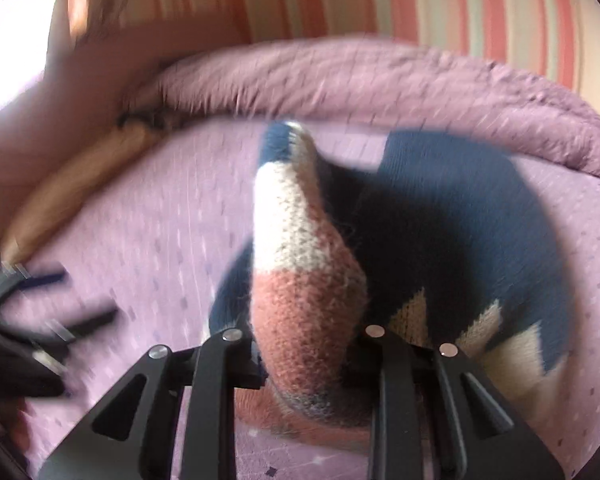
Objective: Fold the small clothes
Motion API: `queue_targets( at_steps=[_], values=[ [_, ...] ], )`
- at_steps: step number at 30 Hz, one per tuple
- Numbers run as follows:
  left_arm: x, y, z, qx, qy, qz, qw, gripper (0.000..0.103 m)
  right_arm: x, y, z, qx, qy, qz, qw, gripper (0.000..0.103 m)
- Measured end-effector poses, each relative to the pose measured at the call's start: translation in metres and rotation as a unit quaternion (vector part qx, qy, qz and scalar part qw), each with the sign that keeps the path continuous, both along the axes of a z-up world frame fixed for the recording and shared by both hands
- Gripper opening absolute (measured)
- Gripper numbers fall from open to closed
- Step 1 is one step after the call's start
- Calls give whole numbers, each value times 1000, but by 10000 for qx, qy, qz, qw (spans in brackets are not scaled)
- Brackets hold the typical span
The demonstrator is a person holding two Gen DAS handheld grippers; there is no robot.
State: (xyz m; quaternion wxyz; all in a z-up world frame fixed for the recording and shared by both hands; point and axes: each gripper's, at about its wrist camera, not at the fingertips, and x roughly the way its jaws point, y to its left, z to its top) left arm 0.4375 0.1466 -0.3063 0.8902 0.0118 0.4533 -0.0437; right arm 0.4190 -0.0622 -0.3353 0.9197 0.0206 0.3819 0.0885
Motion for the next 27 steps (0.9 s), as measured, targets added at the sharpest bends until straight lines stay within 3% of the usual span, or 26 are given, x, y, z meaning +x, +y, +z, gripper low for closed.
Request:
queue_targets(
  at_steps=[4,10,15,19,23,27],
  values=[
    [-4,14,3,-147,-33,139,9998,100,-8,15,-14,-689,-40,218,9974,27],
    [-2,12,17,-164,-145,115,9997,100,-3,2,11,18,52,399,9992,47],
    [-2,10,39,-309,-294,111,9990,100,-28,-12,52,687,-377,581,9952,61],
    [3,-4,52,-424,-327,-1,9986,100,-43,-35,73,549,-669,386,9955,65],
    [15,-37,60,-658,-267,-358,9968,100,-47,-64,69,419,-621,65,9972,71],
    [39,-81,51,-1206,182,-1000,9875,100,-47,-91,64,492,-522,-214,9972,71]
  ],
)
